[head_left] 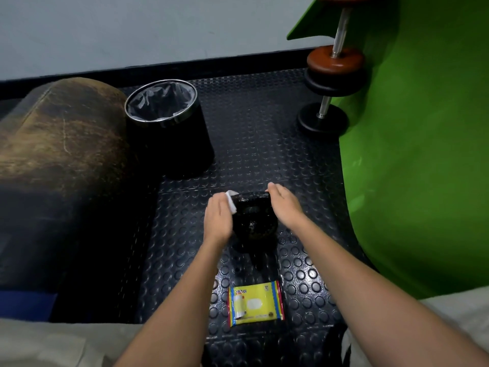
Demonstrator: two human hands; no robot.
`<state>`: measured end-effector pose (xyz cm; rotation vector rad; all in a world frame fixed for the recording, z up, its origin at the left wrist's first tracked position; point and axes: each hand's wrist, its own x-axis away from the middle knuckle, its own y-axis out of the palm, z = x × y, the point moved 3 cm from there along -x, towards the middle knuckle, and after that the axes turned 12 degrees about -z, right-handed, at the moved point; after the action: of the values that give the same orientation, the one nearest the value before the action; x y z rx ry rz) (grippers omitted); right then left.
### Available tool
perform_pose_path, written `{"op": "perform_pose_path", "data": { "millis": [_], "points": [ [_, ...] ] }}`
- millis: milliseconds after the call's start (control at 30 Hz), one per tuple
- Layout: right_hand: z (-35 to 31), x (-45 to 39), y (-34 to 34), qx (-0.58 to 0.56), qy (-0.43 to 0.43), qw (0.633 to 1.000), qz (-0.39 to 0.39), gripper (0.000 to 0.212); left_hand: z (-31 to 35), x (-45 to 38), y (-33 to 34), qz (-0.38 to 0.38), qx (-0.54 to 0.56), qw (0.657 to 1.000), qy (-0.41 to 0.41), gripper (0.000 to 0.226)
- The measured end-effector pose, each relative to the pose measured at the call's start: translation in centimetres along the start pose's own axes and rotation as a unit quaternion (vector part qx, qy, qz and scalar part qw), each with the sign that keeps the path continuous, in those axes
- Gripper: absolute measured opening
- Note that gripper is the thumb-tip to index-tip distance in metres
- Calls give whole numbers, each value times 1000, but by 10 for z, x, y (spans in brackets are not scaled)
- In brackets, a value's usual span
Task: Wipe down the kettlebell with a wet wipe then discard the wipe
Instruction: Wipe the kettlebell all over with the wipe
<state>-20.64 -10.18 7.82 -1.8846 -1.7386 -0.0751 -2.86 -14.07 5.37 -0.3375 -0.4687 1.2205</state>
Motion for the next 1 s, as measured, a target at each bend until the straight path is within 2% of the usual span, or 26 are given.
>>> {"op": "perform_pose_path", "data": {
  "millis": [100, 167, 233, 267, 300, 367, 400, 467, 533, 667, 800, 900, 1000],
  "points": [
    [3, -4, -3, -16, 2, 1000, -4, 52, -14, -6, 4, -33, 192, 969, -148, 38],
    [6, -8, -3, -18, -2, 1000, 1, 50, -19, -8, 6, -41, 290, 935, -201, 39],
    [7, -11, -3, -20, -1, 1000, 5, 50, -18, -10, 8, -47, 320, 921, -216, 33],
    [7, -12, -3, -19, -1, 1000, 9, 50, -15, -12, 8, -46, 303, 928, -211, 31],
    [6, -12, -4, -16, -3, 1000, 11, 49, -11, -14, 6, -43, 255, 947, -189, 29],
    [5, -12, -3, -3, -8, 1000, 13, 47, 7, -19, 2, -14, 26, 996, -81, 34],
    [5, -12, -3, 2, -9, 1000, 15, 47, 17, -20, 4, -4, -94, 996, -5, 37],
    [7, -13, -3, 7, -11, 1000, 23, 47, 33, -17, 18, -7, -261, 960, 98, 44],
    [9, -13, -4, 8, -14, 1000, 24, 46, 34, -11, 26, 0, -292, 948, 127, 49],
    [12, -14, -3, 0, -16, 1000, -1, 48, 19, -5, 16, 44, -173, 978, 108, 45],
    [12, -15, -1, -16, -19, 1000, -11, 46, 4, -3, 9, 52, 41, 998, -8, 35],
    [14, -16, -1, -25, -20, 999, -2, 45, -5, -6, 10, 33, 211, 971, -111, 37],
    [14, -17, 0, -20, -17, 1000, 2, 45, -12, -7, 9, -2, 354, 908, -223, 38]
  ]
}}
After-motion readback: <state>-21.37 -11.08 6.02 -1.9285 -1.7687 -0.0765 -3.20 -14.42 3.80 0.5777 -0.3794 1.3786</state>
